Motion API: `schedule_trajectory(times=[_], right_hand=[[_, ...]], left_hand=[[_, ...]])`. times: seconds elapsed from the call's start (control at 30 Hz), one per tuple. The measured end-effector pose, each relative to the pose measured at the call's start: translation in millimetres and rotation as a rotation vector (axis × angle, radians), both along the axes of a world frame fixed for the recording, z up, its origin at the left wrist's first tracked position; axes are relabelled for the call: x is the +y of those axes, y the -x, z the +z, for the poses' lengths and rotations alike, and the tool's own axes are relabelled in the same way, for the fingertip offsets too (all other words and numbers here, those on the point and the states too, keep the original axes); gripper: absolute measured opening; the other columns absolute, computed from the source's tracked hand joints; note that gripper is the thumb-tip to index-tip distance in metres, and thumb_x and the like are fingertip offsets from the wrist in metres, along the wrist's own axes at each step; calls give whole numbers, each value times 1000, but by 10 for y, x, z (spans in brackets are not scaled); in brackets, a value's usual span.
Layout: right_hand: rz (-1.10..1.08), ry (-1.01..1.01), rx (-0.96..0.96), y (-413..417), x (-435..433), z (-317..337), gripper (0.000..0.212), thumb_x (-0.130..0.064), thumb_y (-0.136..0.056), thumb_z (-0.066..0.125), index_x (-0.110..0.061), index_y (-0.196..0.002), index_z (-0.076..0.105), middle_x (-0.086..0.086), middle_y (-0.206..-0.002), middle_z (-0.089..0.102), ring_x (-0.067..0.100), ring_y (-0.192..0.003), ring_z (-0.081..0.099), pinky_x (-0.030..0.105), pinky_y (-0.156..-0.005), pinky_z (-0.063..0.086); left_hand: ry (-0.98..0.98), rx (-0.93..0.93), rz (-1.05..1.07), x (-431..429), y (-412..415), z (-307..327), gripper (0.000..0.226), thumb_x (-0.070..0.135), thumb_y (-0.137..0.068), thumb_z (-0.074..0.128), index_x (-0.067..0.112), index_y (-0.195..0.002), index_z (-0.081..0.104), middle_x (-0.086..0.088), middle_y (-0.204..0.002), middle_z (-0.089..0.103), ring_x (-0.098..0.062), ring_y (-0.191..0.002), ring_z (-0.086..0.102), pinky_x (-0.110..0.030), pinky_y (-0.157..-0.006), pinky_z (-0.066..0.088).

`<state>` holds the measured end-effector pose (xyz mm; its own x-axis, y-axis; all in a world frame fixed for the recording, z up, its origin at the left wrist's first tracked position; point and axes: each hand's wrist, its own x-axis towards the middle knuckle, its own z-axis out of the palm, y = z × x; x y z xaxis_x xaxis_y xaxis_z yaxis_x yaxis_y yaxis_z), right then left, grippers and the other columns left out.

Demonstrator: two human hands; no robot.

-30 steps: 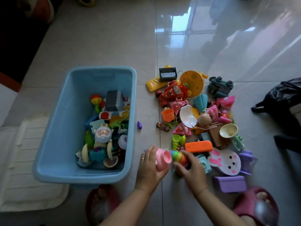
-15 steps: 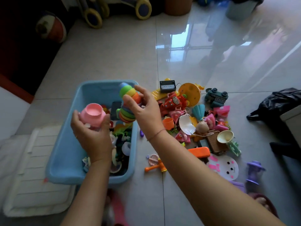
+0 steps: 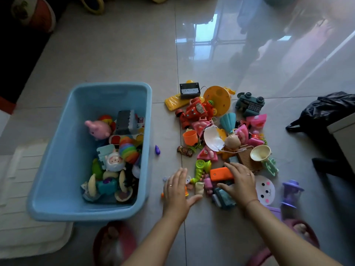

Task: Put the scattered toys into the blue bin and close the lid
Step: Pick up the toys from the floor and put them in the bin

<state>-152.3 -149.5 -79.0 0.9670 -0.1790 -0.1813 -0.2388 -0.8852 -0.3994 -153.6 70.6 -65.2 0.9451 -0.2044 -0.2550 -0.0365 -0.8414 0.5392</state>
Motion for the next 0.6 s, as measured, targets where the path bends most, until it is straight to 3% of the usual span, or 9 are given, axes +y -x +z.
schedule_trajectory(times=[0.13,0.23,0.43,0.6], right_hand=[[53,85,27,-36,-74,-163,75,-56,-58,74,-24,-124,57,1,-122,59,27,-119,50,48,-102,31],[32,108,8,-124,-62,-203,75,-62,-58,63,-24,-122,59,0,-114,63,27,-115,53,48,-103,30],[92,173,81,-262,-60,-207,60,-57,-64,73,-26,-114,63,3,-108,59,29,-114,47,45,-107,14],[173,317,-26,-163,-48,-249,61,-76,-64,41,-22,-83,64,1,-78,60,28,-80,60,39,-88,25]], left_hand=[[-239,146,-124,150,-100,-242,102,56,-71,67,30,-148,6,8,-157,10,-16,-144,5,-38,-118,2],[-289,144,-232,167,-143,-317,98,45,-72,71,30,-148,12,9,-155,15,-15,-143,9,-36,-117,2],[-140,-13,-144,114,-147,-446,73,28,-66,75,23,-133,46,7,-135,49,-20,-128,41,-30,-106,30],[65,-15,43,106,-124,-404,60,30,-69,78,17,-123,55,0,-120,58,-21,-111,51,-23,-92,38]])
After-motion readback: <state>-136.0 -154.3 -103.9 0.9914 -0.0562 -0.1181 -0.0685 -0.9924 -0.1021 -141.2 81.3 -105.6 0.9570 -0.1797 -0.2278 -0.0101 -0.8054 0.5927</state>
